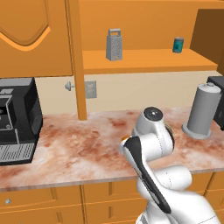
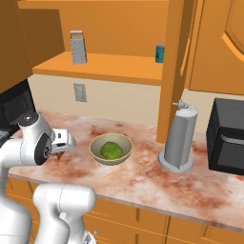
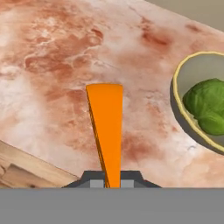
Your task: Pick the cheese from the fridge and the cheese grater from the cabinet and place them next to the salad bowl.
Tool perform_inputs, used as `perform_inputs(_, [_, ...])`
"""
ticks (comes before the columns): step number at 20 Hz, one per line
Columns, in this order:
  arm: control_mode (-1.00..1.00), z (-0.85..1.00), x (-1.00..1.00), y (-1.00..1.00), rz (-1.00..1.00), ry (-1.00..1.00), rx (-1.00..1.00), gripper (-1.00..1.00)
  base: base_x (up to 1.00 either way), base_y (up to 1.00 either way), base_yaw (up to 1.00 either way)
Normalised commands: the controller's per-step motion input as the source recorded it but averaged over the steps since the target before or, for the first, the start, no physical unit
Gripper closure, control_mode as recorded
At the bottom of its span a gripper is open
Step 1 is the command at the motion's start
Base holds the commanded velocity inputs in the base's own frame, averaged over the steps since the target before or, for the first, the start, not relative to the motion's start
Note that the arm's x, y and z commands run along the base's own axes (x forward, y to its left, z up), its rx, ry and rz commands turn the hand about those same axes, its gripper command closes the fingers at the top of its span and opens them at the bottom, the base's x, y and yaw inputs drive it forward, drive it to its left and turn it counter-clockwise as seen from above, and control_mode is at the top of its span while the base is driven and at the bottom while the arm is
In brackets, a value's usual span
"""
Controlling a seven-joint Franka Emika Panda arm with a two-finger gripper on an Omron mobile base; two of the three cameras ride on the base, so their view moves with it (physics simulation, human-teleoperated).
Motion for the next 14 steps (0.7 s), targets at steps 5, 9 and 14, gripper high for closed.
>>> perform_inputs(5, [-1.00, -0.58, 0.45, 0.03, -0.05, -0.04, 0.00, 1.00, 0.00, 0.00, 0.00])
perform_inputs(9, [-1.00, -0.44, 0.42, 0.01, -0.05, 0.00, 0.00, 1.00, 0.00, 0.00, 0.00])
perform_inputs(14, [-1.00, -0.40, 0.38, 0.02, -0.04, 0.00, 0.05, 1.00, 0.00, 0.00, 0.00])
